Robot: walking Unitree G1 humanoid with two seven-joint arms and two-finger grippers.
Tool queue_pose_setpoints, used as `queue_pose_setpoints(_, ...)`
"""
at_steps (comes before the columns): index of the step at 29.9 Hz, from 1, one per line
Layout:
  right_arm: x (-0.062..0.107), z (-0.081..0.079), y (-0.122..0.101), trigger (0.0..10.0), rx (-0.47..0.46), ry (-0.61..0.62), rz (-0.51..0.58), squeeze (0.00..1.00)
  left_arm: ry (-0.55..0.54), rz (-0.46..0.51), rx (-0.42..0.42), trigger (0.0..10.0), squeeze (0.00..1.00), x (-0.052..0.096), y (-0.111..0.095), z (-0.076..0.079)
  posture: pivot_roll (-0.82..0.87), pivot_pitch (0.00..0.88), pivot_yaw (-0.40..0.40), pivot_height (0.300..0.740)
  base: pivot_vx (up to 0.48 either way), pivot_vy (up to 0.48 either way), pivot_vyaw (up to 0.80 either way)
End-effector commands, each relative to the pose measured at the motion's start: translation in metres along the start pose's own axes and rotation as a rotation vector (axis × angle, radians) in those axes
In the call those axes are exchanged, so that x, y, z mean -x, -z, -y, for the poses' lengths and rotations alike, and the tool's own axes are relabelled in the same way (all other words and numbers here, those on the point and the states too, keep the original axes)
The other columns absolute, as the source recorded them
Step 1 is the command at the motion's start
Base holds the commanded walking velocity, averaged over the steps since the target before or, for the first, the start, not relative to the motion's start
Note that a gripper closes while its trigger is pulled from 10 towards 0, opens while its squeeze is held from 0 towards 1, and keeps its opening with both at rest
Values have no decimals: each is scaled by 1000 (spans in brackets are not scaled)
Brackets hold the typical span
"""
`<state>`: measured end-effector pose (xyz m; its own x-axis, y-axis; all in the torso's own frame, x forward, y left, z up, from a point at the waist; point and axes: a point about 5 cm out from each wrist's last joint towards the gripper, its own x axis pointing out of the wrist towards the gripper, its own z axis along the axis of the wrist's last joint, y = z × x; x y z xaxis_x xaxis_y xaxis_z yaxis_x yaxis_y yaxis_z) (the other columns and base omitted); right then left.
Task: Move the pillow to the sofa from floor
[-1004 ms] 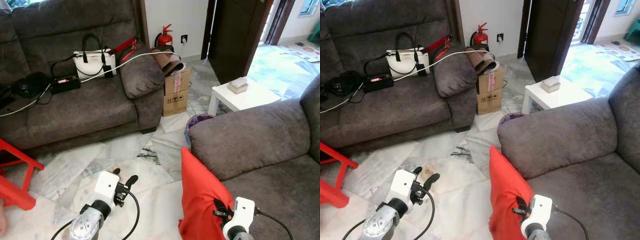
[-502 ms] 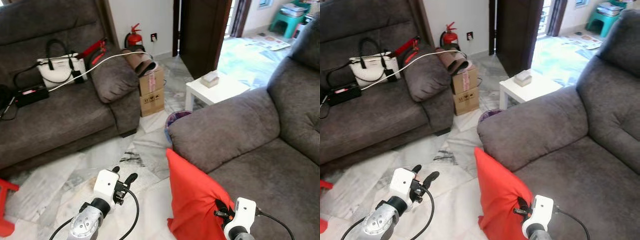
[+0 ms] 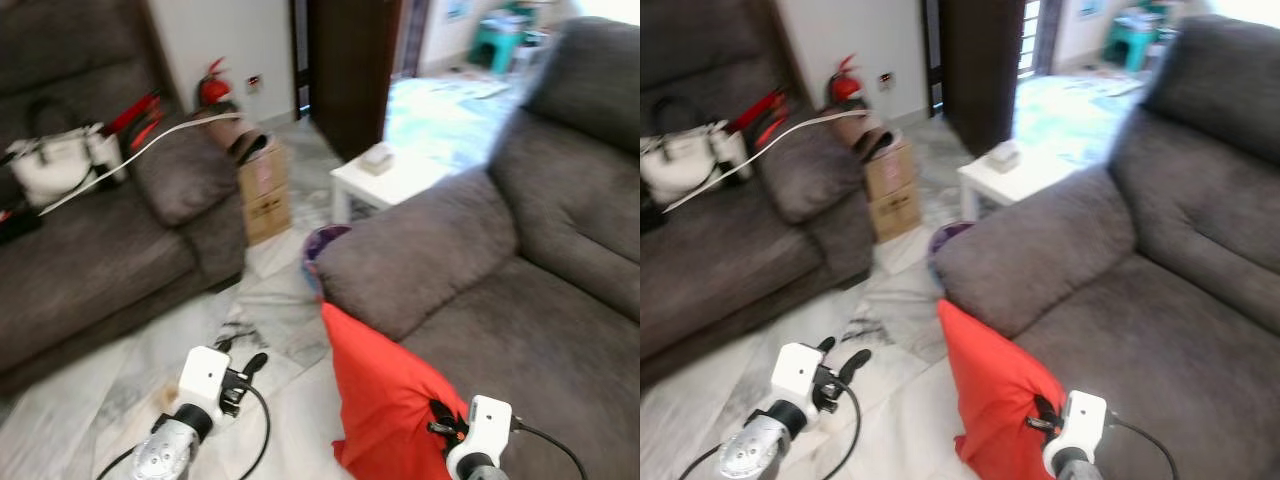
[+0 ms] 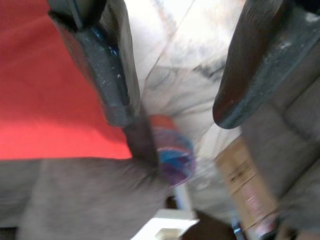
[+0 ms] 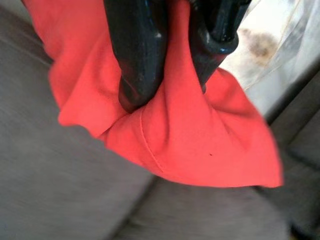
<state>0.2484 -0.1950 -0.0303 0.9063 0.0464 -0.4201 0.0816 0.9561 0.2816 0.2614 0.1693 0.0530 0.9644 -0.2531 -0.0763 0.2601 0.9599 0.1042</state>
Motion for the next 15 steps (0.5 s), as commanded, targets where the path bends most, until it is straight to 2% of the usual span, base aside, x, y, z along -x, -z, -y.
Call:
queue_pose_setpoints(1, -2, 8, -19, 10000, 15, 22, 105, 0, 17, -3, 4, 10000, 0, 0, 1, 5, 28, 83, 51, 740, 0, 0, -800)
queue_pose_setpoints(15, 1, 15, -19, 10000, 18, 58, 108, 0, 23, 2, 7, 10000, 0, 1, 1, 6, 26, 76, 48, 740, 0, 0, -800)
